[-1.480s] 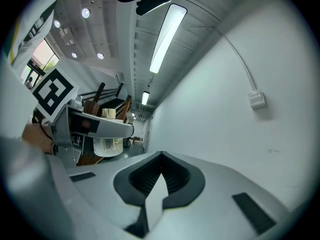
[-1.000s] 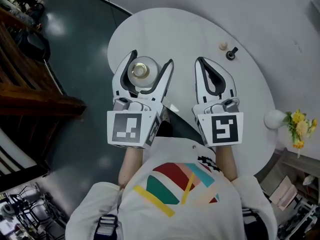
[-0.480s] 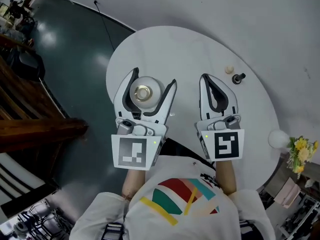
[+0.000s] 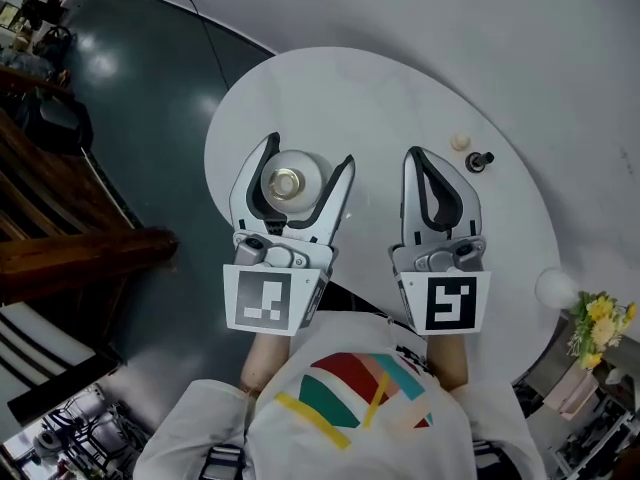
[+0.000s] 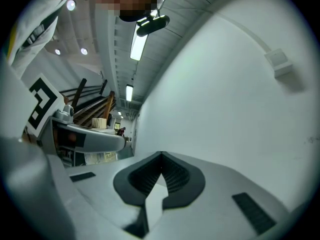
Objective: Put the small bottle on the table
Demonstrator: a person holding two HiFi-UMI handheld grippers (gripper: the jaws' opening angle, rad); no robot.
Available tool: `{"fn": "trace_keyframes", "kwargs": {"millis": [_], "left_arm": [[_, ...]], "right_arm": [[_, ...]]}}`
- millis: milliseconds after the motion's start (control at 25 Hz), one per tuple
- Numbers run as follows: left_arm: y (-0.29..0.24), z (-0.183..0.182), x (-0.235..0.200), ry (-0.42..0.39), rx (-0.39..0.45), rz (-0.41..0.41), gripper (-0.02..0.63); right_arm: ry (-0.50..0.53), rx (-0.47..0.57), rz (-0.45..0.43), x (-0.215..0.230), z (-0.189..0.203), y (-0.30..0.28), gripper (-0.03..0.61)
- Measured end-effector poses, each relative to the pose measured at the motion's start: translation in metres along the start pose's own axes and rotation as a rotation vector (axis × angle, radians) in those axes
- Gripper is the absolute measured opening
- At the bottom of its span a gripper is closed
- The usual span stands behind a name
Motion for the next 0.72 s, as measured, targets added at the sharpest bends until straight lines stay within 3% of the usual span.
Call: {"fn": "trace_keyframes", "kwargs": {"millis": [720], "left_arm": [[-0.018, -0.012, 0.03, -0.062, -0.015, 0.081, 0.341]], "right_arm": [[-0.03, 0.015, 0.054, 0.014, -0.003, 0.01, 0.011]]}}
Point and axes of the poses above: the fingertips, and each gripper's own axes: y backward along the fingers, x to its right, z out of its underside, the point moved 9 cm from there along y, backward along the fingers, and after that the axes turned 14 degrees about z, right-handed, at the moved point
